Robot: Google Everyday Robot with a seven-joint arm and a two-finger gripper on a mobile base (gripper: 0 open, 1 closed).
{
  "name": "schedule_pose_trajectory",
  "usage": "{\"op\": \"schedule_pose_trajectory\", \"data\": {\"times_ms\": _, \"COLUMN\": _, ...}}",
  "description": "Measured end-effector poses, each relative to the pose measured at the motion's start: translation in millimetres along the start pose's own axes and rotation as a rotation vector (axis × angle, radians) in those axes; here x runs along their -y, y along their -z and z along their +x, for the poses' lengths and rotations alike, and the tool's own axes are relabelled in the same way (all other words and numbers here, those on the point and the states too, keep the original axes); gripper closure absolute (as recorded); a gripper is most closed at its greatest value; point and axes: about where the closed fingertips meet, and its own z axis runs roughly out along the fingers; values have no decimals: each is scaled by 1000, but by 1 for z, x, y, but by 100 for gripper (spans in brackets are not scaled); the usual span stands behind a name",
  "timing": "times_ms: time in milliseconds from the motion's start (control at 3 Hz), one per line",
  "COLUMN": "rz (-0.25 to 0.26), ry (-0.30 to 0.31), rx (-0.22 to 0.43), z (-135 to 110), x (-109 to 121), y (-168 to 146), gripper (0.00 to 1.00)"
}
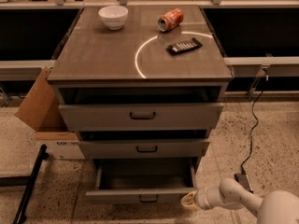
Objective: Close bottom drawer
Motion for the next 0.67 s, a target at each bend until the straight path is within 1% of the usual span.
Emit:
{"op": "schedule_pose_trajectory", "data": {"times_ms": 333, "rz": 26, "ry": -22, "rx": 26, "z": 0, "x": 14, "y": -2, "gripper": 100}}
{"op": "schedule_pose_trajectory", "data": {"times_ms": 667, "rz": 66, "ry": -33, "rx": 48, "z": -2, "x": 30, "y": -2, "gripper": 100}}
